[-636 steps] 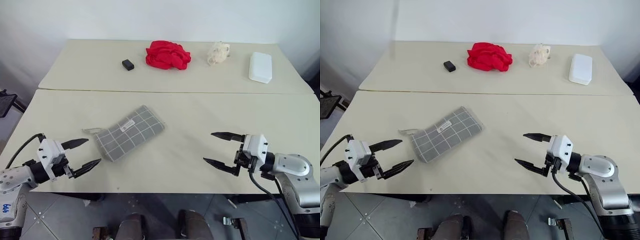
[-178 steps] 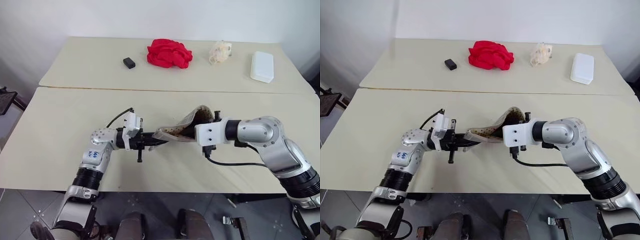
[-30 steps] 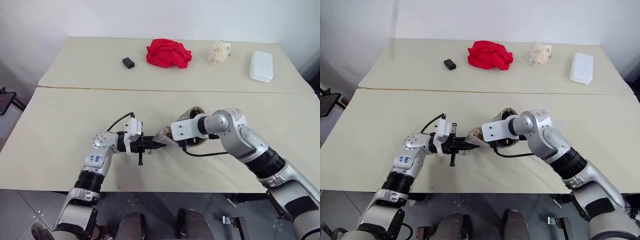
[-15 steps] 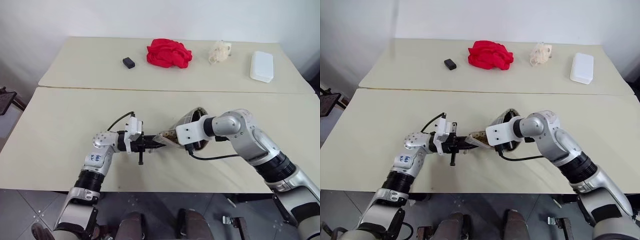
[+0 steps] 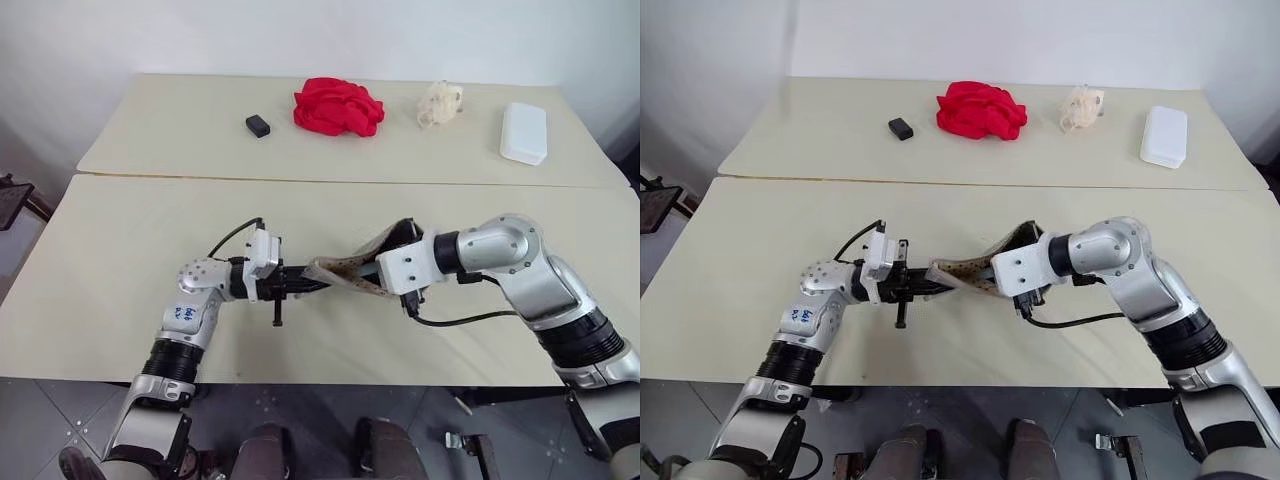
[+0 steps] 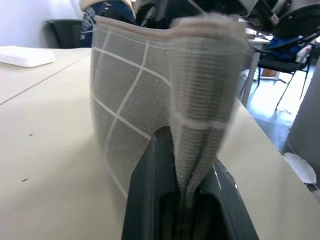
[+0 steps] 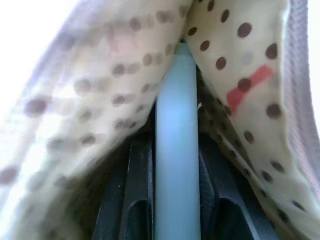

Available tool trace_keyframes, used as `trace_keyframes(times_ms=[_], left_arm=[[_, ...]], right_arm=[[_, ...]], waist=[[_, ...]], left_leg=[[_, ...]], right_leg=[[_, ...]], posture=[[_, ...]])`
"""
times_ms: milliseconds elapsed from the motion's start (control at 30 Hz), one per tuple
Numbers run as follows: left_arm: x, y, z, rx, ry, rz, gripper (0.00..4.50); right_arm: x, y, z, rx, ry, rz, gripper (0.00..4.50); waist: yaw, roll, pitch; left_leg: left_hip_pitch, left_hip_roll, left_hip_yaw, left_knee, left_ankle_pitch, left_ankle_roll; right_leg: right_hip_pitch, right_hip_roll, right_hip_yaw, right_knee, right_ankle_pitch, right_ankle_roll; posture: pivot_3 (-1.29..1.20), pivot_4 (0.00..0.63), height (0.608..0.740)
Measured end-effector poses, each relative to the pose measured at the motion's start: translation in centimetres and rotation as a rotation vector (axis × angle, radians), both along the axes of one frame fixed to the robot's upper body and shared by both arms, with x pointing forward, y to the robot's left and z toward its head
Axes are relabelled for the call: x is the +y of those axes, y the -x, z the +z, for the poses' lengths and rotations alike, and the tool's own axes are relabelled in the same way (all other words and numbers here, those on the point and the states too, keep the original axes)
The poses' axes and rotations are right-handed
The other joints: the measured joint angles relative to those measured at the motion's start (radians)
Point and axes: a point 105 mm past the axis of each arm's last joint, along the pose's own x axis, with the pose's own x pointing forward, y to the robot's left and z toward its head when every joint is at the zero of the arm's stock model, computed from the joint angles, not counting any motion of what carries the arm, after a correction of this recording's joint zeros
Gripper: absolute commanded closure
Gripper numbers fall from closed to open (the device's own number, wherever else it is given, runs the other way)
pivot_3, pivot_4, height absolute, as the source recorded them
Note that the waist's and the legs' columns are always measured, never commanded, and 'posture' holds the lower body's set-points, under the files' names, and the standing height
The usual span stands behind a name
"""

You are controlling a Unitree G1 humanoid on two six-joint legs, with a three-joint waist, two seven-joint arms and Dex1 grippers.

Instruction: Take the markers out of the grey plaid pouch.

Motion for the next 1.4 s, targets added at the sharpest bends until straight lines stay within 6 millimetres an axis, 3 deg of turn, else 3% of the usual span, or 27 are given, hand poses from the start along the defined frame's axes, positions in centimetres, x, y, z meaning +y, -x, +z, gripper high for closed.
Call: trace_keyframes(times_ms=[367,533,700,800,967,1100,1400], left_arm=[[0.3,0.1,0.1,-0.006,0.013,0.024,4.50],[0.6,0.2,0.0,-0.003,0.005,0.032,4.50],[1.0,0.4,-0.6,0.026,-0.007,0.040,4.50],[0.9,0.4,-0.6,0.027,-0.007,0.039,4.50],[1.2,0.6,-0.3,0.029,-0.014,0.026,4.50],[1.5,0.9,-0.2,0.029,-0.019,0.013,4.50],[1.3,1.0,-0.4,0.041,-0.010,0.003,4.50]], right_arm=[[-2.1,0.4,1.6,0.049,-0.049,-0.066,3.88],[-1.6,0.8,3.4,0.077,-0.040,-0.092,3.88],[-0.2,2.8,5.0,0.183,-0.116,-0.073,3.88],[-0.8,3.7,5.9,0.226,-0.174,-0.055,3.88],[-5.9,3.9,6.7,0.327,-0.354,-0.191,3.88],[-9.6,3.9,6.0,0.353,-0.423,-0.332,3.88],[-17.8,3.8,-0.6,0.482,-0.526,-0.697,3.88]], waist=[[0.001,0.000,0.000],[0.001,0.000,0.000],[0.002,0.000,0.000],[0.013,0.000,0.000],[0.028,0.000,0.000],[0.027,0.000,0.000],[0.027,0.000,0.000]], left_leg=[[0.000,0.000,0.000,0.000,0.000,0.000],[0.000,0.000,0.000,0.000,0.000,0.000],[0.000,0.000,-0.001,0.000,0.000,0.000],[0.000,0.000,-0.001,0.001,0.000,0.001],[0.000,0.000,-0.001,0.000,0.000,0.001],[0.001,0.000,0.000,0.000,0.000,0.001],[0.001,0.000,0.001,0.000,0.000,0.001]], right_leg=[[0.000,0.000,0.000,0.000,0.000,0.000],[0.000,0.000,0.000,0.000,0.000,0.000],[0.000,0.000,0.000,0.000,0.000,0.000],[0.001,0.000,0.000,-0.001,0.000,0.000],[0.001,0.000,0.000,-0.001,0.000,0.000],[0.001,0.000,0.000,-0.001,0.000,0.000],[0.002,0.000,0.001,-0.001,0.000,0.000]], posture=[[0.00,0.150,0.740],[0.00,0.150,0.740],[0.00,0.150,0.740],[0.00,0.150,0.740],[0.00,0.150,0.740],[0.00,0.150,0.740],[0.00,0.150,0.740]])
